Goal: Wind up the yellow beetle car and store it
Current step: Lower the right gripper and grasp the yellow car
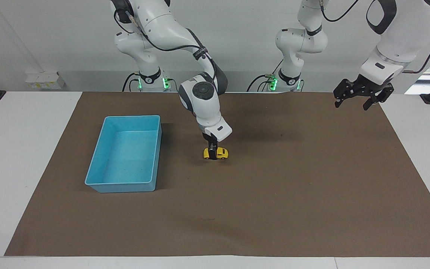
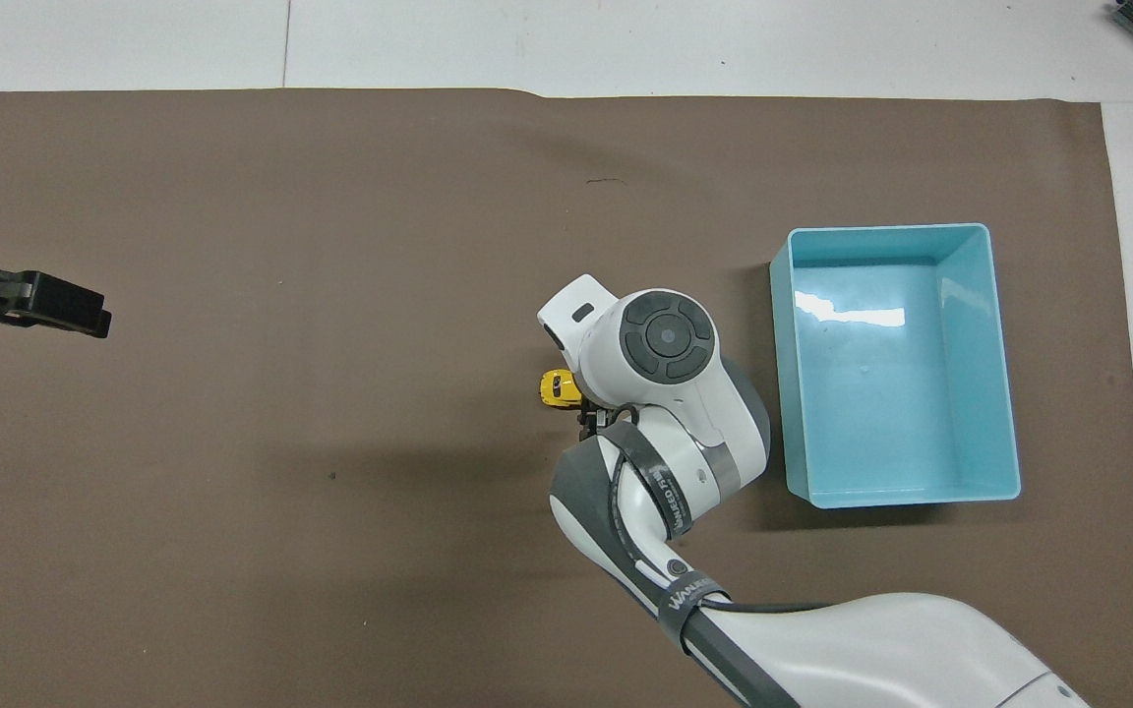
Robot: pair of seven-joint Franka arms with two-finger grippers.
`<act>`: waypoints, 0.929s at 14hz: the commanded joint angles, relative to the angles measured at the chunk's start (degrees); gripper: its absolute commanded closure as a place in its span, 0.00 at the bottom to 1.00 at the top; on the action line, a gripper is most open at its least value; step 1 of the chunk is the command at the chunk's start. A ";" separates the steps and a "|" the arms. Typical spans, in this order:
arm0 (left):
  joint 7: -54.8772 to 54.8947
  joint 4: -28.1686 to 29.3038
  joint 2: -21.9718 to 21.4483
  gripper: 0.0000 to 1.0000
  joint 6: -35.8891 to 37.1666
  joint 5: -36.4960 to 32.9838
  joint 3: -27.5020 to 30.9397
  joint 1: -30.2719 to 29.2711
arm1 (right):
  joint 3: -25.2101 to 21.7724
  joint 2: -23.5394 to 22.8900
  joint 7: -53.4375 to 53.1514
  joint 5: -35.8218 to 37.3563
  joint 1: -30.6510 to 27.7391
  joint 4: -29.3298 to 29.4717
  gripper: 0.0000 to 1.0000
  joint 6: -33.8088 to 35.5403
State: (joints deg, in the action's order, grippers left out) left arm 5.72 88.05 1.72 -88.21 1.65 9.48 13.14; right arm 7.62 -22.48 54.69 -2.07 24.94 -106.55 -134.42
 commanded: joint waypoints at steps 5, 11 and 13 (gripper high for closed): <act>0.96 -1.39 0.39 0.00 1.28 0.81 -0.43 -0.92 | -0.15 0.59 -2.92 1.37 0.19 -2.08 0.28 -1.81; 0.96 -1.39 0.39 0.00 1.28 0.81 -0.43 -0.92 | -0.15 0.24 -3.19 1.37 0.46 -1.82 1.00 -2.08; 0.96 -1.39 0.39 0.00 1.28 0.81 -0.43 -0.92 | -0.15 0.33 -3.19 1.45 0.28 -0.95 1.00 -1.03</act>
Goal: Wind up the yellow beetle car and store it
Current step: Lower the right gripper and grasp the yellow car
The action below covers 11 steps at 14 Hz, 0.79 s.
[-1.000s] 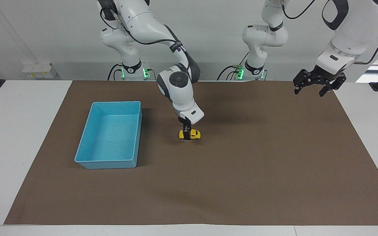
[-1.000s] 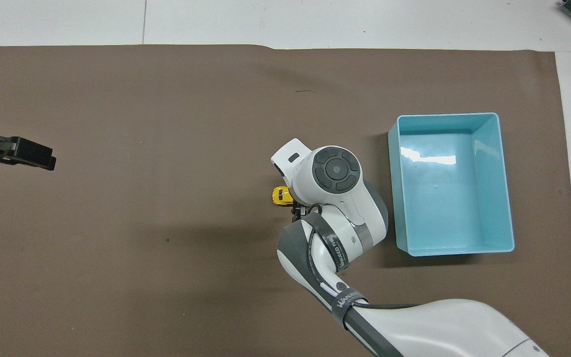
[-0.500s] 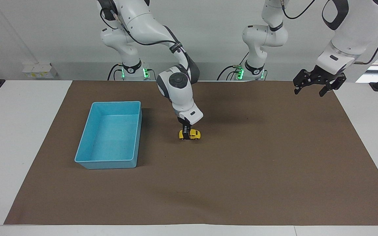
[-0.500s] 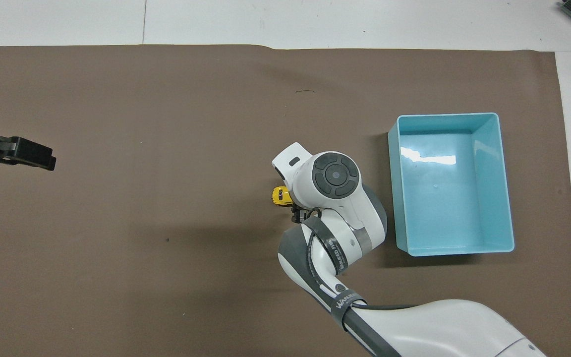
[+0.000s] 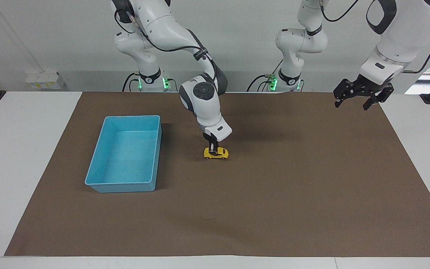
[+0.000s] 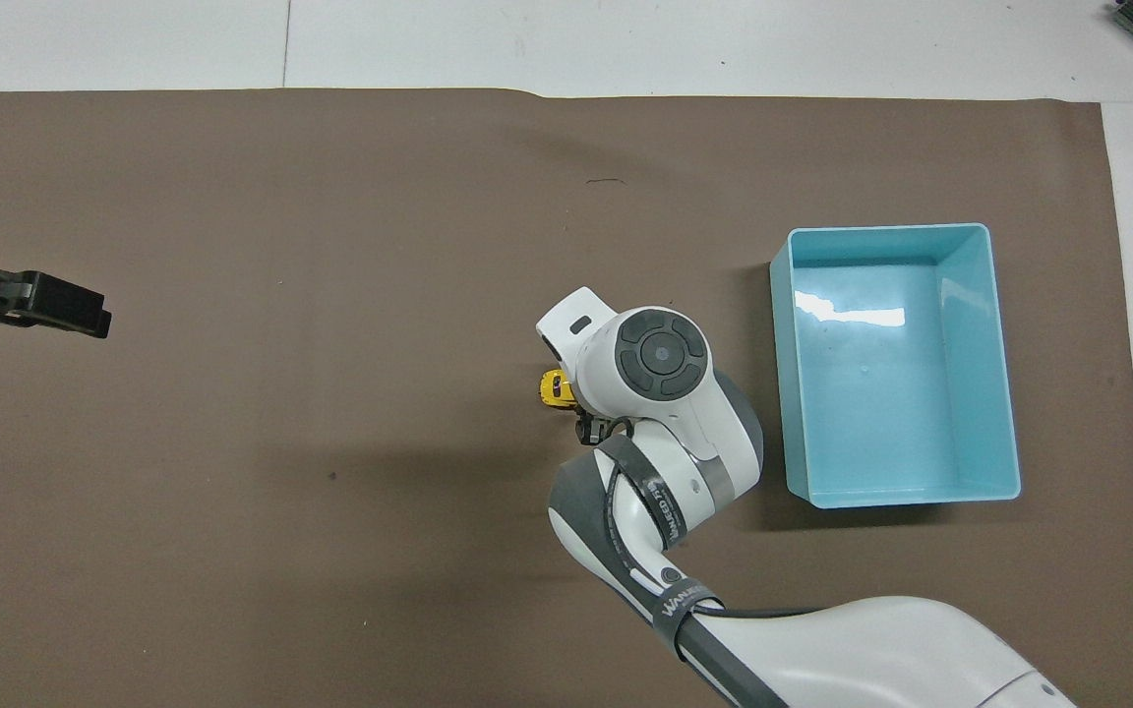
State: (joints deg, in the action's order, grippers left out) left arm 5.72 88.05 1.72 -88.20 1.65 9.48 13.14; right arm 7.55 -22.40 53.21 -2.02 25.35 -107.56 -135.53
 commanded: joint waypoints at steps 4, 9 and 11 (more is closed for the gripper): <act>0.96 -1.39 0.39 0.00 1.27 0.81 -0.43 -0.92 | -0.26 1.38 -1.61 1.41 -0.74 5.86 1.00 8.85; 0.96 -1.39 0.39 0.00 1.27 0.81 -0.43 -0.92 | -0.35 10.25 0.31 1.23 -5.83 6.75 1.00 20.28; 0.96 -1.39 0.39 0.00 1.27 0.81 -0.43 -0.92 | -0.61 12.80 1.02 1.23 -8.55 6.75 1.00 24.24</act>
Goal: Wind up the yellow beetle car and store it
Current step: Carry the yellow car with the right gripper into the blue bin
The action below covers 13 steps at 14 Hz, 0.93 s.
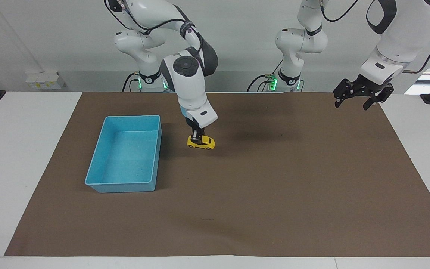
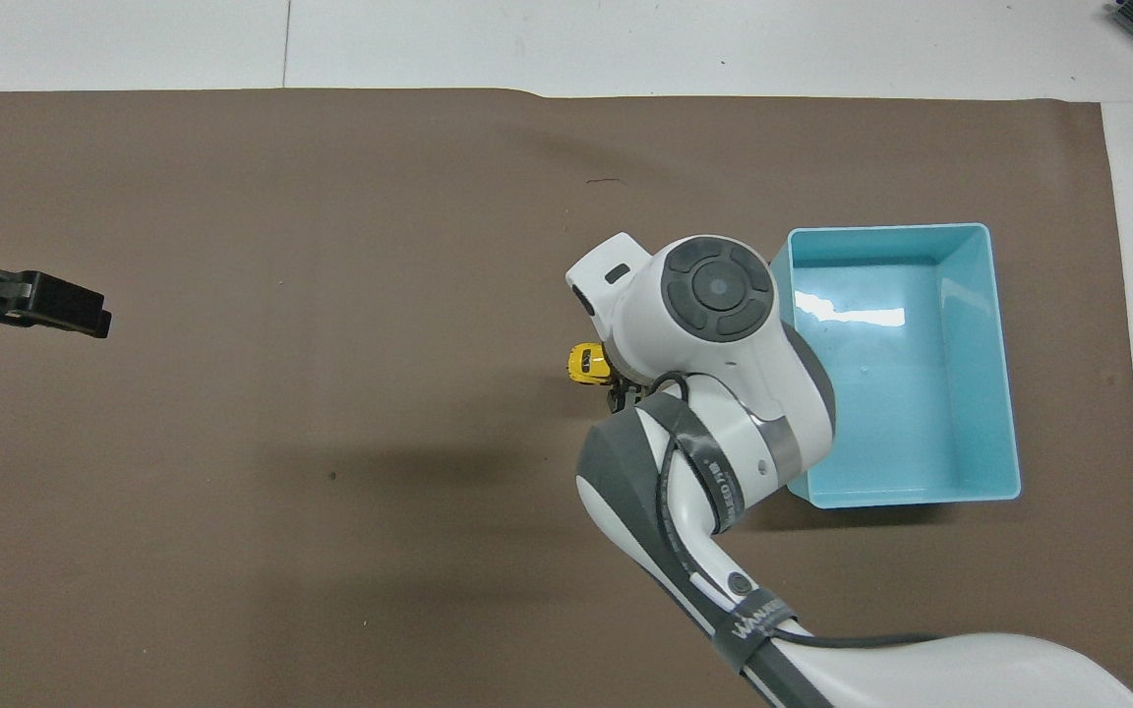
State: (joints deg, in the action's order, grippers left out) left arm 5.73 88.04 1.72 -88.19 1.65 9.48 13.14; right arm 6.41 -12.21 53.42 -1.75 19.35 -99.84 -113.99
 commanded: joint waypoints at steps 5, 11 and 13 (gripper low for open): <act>0.95 -1.38 0.39 0.00 1.27 0.81 -0.43 -0.92 | 0.36 6.67 10.37 0.96 -13.35 -1.14 1.00 11.24; 0.95 -1.38 0.39 0.00 1.27 0.81 -0.43 -0.92 | 0.19 10.00 25.07 1.05 -21.89 -8.94 1.00 8.45; 0.95 -1.38 0.39 0.00 1.27 0.81 -0.43 -0.92 | 0.19 11.33 27.34 1.14 -23.03 -14.48 1.00 3.19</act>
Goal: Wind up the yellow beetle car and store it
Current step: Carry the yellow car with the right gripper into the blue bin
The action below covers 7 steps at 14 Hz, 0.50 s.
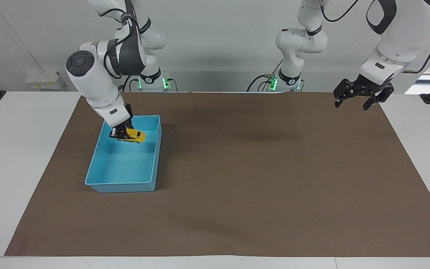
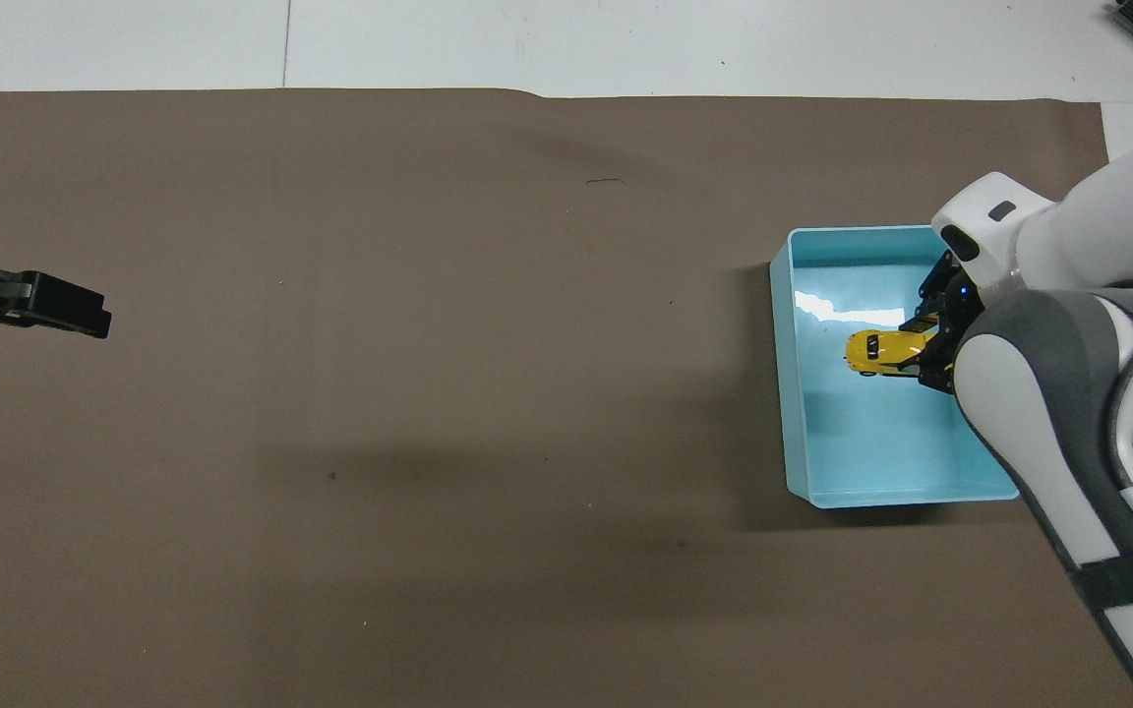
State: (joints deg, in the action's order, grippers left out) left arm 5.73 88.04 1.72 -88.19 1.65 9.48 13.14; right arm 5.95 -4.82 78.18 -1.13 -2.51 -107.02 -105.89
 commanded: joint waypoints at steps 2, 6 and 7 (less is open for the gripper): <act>0.95 -1.38 0.39 0.00 1.26 0.81 -0.43 -0.92 | 0.64 4.30 4.08 0.51 -1.79 -11.18 1.00 -9.22; 0.95 -1.38 0.39 0.00 1.26 0.81 -0.43 -0.92 | 0.64 2.80 6.19 1.57 -3.73 -15.57 1.00 -16.07; 0.95 -1.38 0.39 0.00 1.26 0.81 -0.43 -0.92 | 0.64 2.54 6.98 1.66 -3.73 -16.54 1.00 -17.93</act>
State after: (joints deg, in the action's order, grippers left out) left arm 5.73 88.04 1.72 -88.19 1.65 9.48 13.14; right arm 5.93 -3.03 83.13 -0.52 -4.98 -120.29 -120.04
